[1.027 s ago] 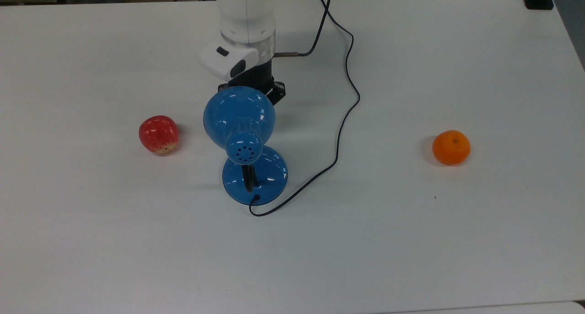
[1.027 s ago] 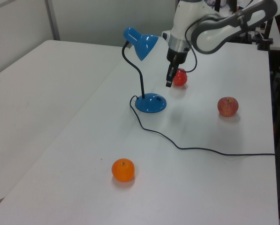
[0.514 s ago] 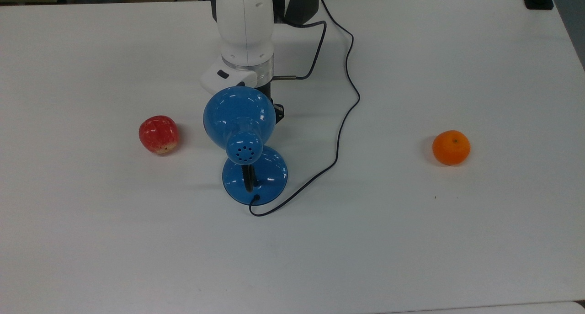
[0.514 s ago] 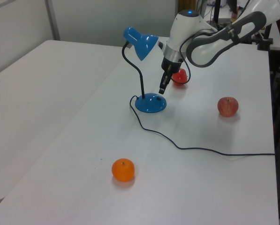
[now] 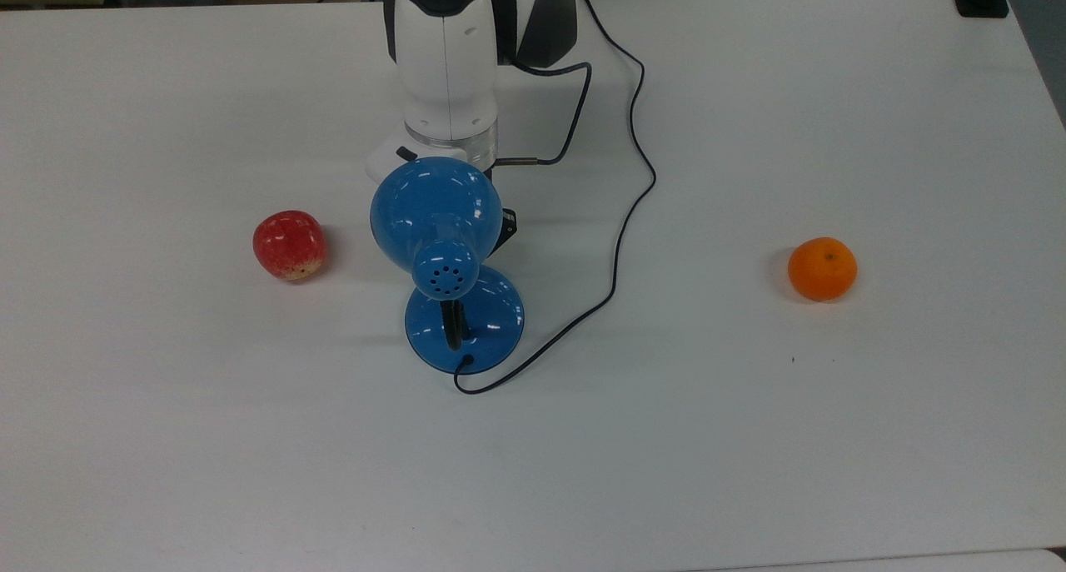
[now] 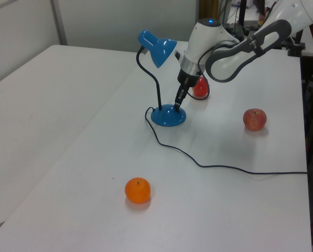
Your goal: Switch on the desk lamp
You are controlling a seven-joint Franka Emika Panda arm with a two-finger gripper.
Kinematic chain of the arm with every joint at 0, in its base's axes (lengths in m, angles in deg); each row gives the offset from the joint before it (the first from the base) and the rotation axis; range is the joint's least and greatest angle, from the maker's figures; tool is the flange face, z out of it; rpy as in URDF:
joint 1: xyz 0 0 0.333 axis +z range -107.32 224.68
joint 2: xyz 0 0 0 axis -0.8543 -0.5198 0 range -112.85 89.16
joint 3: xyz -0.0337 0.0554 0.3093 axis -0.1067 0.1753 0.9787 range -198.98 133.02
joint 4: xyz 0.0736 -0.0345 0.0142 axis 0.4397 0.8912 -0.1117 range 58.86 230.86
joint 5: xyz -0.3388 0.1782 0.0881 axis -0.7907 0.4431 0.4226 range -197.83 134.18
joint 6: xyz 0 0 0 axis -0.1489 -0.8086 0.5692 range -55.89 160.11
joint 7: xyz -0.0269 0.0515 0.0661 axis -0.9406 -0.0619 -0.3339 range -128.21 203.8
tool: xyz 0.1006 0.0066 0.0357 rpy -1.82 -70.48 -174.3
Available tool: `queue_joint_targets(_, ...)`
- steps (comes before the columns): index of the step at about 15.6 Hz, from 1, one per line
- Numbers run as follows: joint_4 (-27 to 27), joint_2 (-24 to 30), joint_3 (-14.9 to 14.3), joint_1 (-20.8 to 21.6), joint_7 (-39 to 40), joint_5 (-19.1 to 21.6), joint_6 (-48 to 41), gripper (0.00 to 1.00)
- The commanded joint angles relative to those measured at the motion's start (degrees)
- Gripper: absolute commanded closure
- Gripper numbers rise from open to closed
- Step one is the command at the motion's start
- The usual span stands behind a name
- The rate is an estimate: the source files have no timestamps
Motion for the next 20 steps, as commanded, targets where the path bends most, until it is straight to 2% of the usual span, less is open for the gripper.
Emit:
queue_joint_targets(1, -0.93, -1.51, -0.75, 0.52, -2.13, -1.90, 2.02, 1.00)
queue_joint_targets(7, -1.64, -3.44, -0.75, 0.43, -2.13, -2.87, 3.86, 1.00)
queue_joint_targets(16, -1.37, -2.31, -0.75, 0.17, -2.04, -3.31, 3.34, 1.00)
queue_joint_targets(18, -1.11, -0.56, -0.75, -0.10, -2.04, -3.31, 0.11, 1.00)
queue_joint_targets(20, -1.20, 2.16, -0.75, -0.10, -2.13, -3.31, -7.17, 1.00)
